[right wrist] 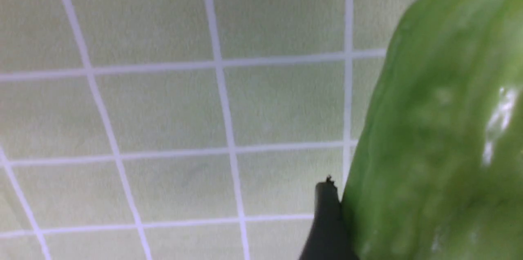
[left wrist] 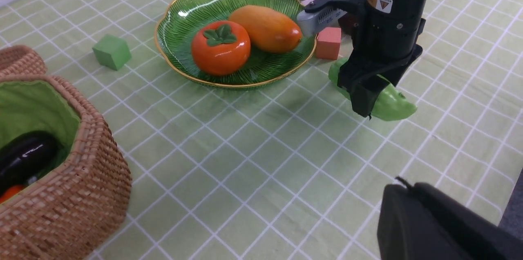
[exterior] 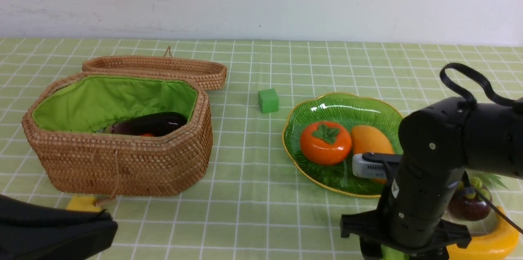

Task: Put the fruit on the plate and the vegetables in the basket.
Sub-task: Take a chayote with your right arm and place it on the basket on the left.

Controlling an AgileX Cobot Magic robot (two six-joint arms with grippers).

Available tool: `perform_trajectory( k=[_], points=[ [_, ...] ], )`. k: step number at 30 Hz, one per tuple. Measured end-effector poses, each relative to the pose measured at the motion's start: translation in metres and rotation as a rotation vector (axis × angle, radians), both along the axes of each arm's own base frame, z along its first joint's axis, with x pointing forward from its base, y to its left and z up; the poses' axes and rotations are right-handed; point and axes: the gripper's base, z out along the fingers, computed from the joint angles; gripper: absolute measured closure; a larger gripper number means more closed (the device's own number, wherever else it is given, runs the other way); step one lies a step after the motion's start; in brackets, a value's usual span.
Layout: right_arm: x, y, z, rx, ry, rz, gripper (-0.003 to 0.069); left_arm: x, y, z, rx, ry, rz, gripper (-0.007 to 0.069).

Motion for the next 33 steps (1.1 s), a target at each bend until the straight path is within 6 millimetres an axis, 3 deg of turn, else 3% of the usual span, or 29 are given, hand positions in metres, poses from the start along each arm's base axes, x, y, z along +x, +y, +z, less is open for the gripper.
perform_trajectory(
  k=[9,13,17,18,19,20,21,24,28,33],
  points=[
    [-0.037,0.021,0.032,0.045,-0.015,0.153,0.0193,0.0,0.0,0.0,0.0,0.0,0.0,0.0638],
    [-0.044,0.04,0.064,0.144,-0.107,0.268,0.0193,0.002,0.002,0.0,0.006,-0.007,0.034,0.0638],
    [-0.028,0.058,0.099,0.239,-0.296,0.406,0.0193,0.01,0.01,0.0,0.004,-0.004,0.161,0.0638],
    [-0.015,0.069,0.119,0.286,-0.419,0.478,0.0193,0.014,0.015,0.001,0.0,-0.009,0.241,0.0638],
    [-0.014,0.071,0.121,0.29,-0.432,0.486,0.0193,0.015,0.016,0.001,0.0,-0.011,0.262,0.0638],
    [-0.001,0.082,0.138,0.326,-0.541,0.553,0.0193,0.018,0.023,0.002,-0.004,-0.02,0.342,0.0638],
    [-0.001,0.083,0.142,0.33,-0.553,0.563,0.0193,0.019,0.023,0.002,-0.004,-0.021,0.352,0.0638],
    [0.026,0.112,0.166,0.395,-0.741,0.726,0.0193,0.02,0.042,0.008,-0.062,-0.062,0.515,0.0637],
    [0.051,0.142,0.175,0.459,-0.861,0.845,0.0193,0.015,0.058,0.016,-0.139,-0.105,0.601,0.0637],
    [0.082,0.18,0.165,0.513,-0.984,0.988,0.0193,0.011,0.067,0.02,-0.175,-0.133,0.636,0.0637]
  ],
)
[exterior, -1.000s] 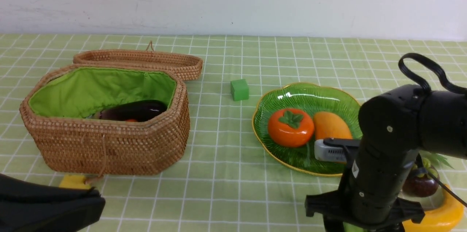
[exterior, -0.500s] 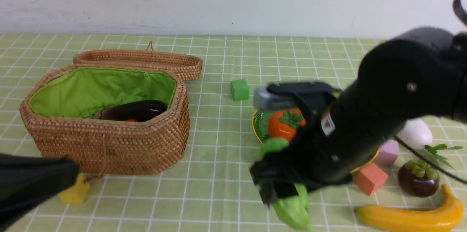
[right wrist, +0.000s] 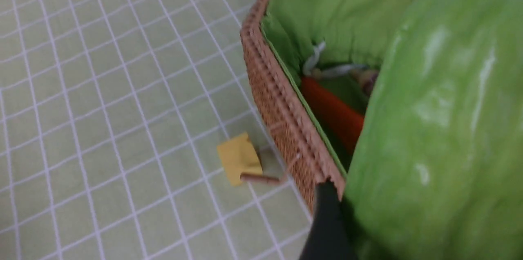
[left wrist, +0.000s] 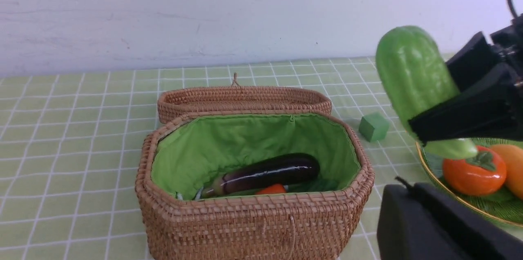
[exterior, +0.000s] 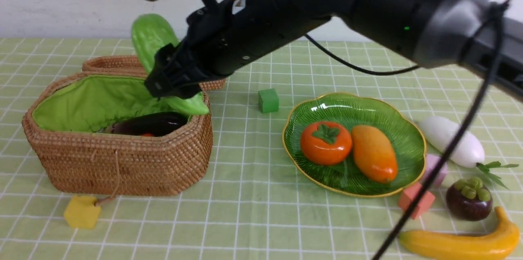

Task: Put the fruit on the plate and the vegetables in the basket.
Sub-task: Take a chayote with your right arm and place it on the basket on the left.

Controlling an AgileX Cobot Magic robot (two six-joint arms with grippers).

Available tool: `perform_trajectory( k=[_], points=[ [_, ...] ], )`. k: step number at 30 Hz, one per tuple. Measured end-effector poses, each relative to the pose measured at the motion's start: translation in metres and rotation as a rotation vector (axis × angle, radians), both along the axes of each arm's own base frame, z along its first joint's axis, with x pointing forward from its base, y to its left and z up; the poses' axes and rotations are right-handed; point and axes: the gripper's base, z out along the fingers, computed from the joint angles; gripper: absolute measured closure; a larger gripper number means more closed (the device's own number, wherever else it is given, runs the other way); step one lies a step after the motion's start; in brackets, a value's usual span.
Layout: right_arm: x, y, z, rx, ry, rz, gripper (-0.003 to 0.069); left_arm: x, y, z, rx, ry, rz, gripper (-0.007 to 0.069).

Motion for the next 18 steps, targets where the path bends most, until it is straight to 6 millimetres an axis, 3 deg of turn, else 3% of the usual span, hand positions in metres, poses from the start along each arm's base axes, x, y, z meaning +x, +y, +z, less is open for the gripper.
perform_trajectory(
  k=[8,18],
  points=[
    [0.035,0.033,-0.032,0.059,-0.163,0.048,0.0195,0.0,0.0,0.0,-0.001,-0.001,0.002,0.0636],
    [0.046,0.039,-0.046,0.069,-0.215,0.013,0.0189,0.0,0.0,0.0,-0.003,-0.002,0.001,0.0636]
  ],
)
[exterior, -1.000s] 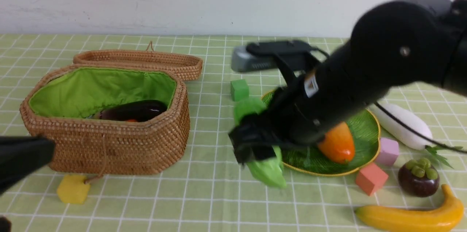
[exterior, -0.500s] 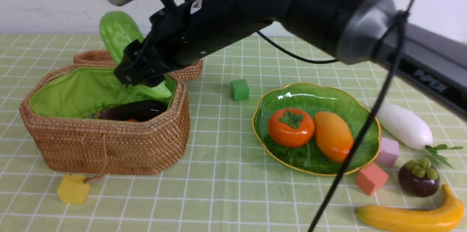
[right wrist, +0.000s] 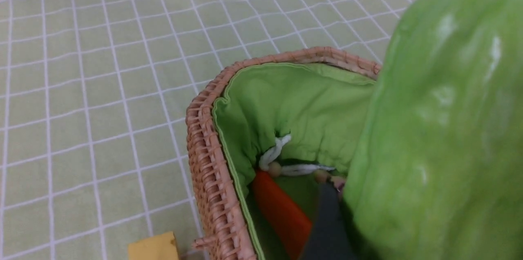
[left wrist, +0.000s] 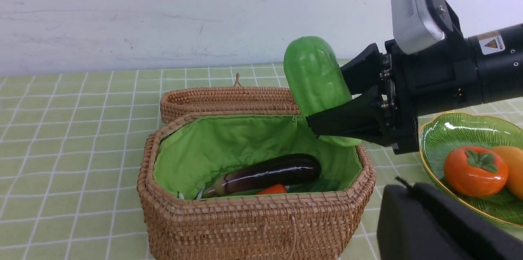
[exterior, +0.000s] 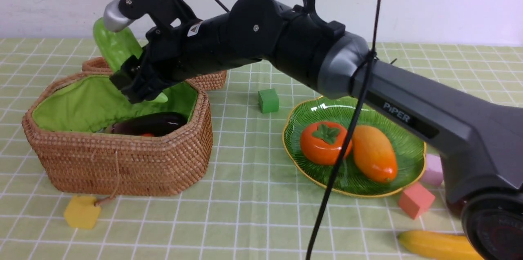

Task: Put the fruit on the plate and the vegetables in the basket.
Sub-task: Take a chayote with your right arm and place it on the basket on the left, then use the right arm to grab a banana and put it into the right plate

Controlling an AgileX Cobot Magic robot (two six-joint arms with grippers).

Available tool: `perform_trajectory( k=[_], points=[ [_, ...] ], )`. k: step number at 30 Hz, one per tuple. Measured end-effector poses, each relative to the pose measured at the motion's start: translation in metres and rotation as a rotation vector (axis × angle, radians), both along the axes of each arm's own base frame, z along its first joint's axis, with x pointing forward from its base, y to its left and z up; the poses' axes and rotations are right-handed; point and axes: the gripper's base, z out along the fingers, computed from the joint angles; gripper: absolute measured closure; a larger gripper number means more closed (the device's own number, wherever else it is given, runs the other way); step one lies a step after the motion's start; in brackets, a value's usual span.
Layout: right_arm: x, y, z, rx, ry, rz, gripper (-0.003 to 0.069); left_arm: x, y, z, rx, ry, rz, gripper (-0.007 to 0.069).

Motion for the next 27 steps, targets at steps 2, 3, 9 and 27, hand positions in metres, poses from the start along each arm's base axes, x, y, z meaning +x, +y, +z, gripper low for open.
perform_trajectory(
  k=[2,3,9,27],
  points=[
    [0.0,0.0,0.0,-0.009,-0.011,0.0,0.0135,0.0,0.0,0.001,-0.003,-0.005,-0.005,0.0637],
    [0.0,0.0,0.0,-0.009,-0.011,0.0,0.0127,0.0,0.0,0.001,-0.003,-0.005,-0.005,0.0637],
    [-0.006,-0.004,0.002,-0.082,-0.005,0.043,-0.0016,0.0,-0.003,0.002,-0.014,-0.025,-0.026,0.0637],
    [-0.078,-0.092,0.1,-0.353,0.314,-0.175,0.0634,-0.006,-0.018,0.0,-0.036,0.009,-0.198,0.0637]
  ],
)
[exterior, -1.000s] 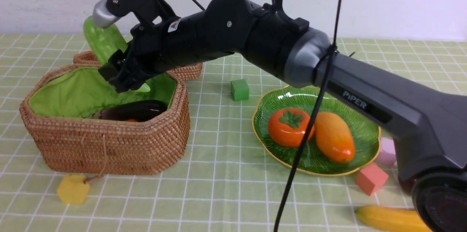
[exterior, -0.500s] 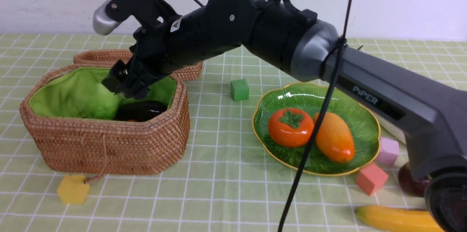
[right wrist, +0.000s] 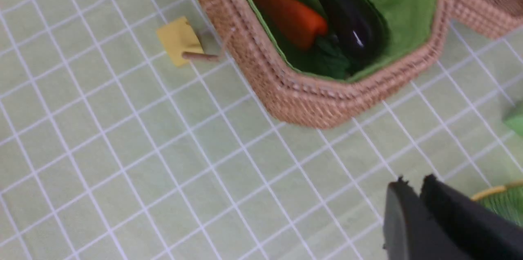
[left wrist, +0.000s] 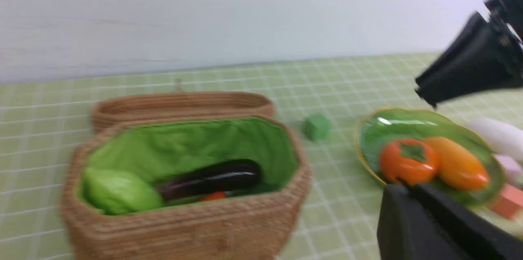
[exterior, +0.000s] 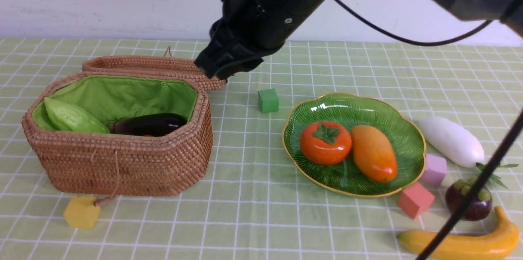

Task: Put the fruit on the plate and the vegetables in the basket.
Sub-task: Use the right arm to grab a banana and put it into the right plate

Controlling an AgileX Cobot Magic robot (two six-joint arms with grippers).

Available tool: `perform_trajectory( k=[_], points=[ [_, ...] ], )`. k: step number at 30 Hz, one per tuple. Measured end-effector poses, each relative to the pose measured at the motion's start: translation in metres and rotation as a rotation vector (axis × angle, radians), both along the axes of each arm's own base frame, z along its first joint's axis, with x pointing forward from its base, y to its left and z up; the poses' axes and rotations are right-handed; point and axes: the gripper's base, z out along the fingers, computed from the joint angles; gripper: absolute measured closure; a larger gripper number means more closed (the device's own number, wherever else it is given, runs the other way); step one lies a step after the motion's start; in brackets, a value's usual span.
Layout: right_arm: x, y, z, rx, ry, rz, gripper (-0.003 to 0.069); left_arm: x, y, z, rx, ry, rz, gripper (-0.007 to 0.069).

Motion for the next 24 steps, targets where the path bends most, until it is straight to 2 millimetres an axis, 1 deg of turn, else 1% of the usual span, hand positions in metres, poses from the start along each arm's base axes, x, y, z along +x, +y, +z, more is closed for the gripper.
perform_trajectory(
  k=[1,3,6,8,9,10,11,12,13,14,15,16,17,18,20,21,22,23,24],
  points=[
    [-0.002,-0.004,0.004,-0.002,0.0,-0.028,0.0661,-0.001,-0.004,-0.001,0.005,0.011,-0.042,0.0637],
    [-0.004,-0.008,0.006,0.003,0.008,-0.068,0.0673,-0.003,-0.01,-0.003,0.017,0.032,-0.094,0.0637],
    [-0.021,-0.032,0.009,-0.02,0.038,-0.185,0.0678,-0.005,-0.03,-0.012,0.074,0.118,-0.256,0.0637],
    [-0.034,-0.048,0.006,-0.044,0.064,-0.241,0.0678,-0.005,-0.04,-0.016,0.11,0.155,-0.336,0.0637],
    [-0.044,-0.061,0.002,-0.069,0.073,-0.272,0.0678,-0.006,-0.046,-0.018,0.13,0.168,-0.386,0.0637],
    [-0.046,-0.063,0.001,-0.072,0.075,-0.278,0.0678,-0.006,-0.047,-0.018,0.133,0.169,-0.394,0.0637],
    [-0.051,-0.069,-0.001,-0.081,0.084,-0.3,0.0677,-0.006,-0.051,-0.019,0.146,0.175,-0.425,0.0637],
    [-0.063,-0.088,-0.009,-0.111,0.102,-0.344,0.0676,-0.006,-0.057,-0.021,0.166,0.181,-0.475,0.0636],
    [-0.07,-0.1,-0.015,-0.125,0.12,-0.376,0.0676,-0.006,-0.061,-0.022,0.177,0.184,-0.507,0.0636],
    [-0.075,-0.11,-0.021,-0.135,0.137,-0.405,0.0676,-0.006,-0.064,-0.023,0.186,0.187,-0.535,0.0636],
    [-0.077,-0.115,-0.024,-0.143,0.144,-0.417,0.0675,-0.006,-0.065,-0.023,0.189,0.188,-0.54,0.0636],
    [-0.086,-0.14,-0.04,-0.181,0.179,-0.473,0.0669,-0.006,-0.071,-0.025,0.202,0.191,-0.588,0.0636],
    [-0.087,-0.142,-0.042,-0.185,0.183,-0.477,0.0669,-0.006,-0.071,-0.025,0.203,0.191,-0.591,0.0636],
    [-0.093,-0.159,-0.054,-0.213,0.21,-0.513,0.0659,-0.005,-0.074,-0.026,0.209,0.193,-0.611,0.0636],
    [-0.1,-0.179,-0.072,-0.263,0.242,-0.536,0.0638,-0.005,-0.076,-0.026,0.219,0.188,-0.628,0.0636],
    [-0.103,-0.186,-0.081,-0.291,0.255,-0.53,0.0624,-0.005,-0.076,-0.026,0.222,0.185,-0.633,0.0636],
    [-0.103,-0.189,-0.083,-0.297,0.257,-0.532,0.062,-0.005,-0.076,-0.026,0.222,0.184,-0.634,0.0635],
    [-0.106,-0.194,-0.091,-0.33,0.265,-0.505,0.0596,-0.006,-0.077,-0.026,0.224,0.181,-0.637,0.0635],
    [-0.112,-0.202,-0.112,-0.405,0.301,-0.415,0.0531,-0.006,-0.077,-0.026,0.224,0.179,-0.639,0.0636]
  ],
)
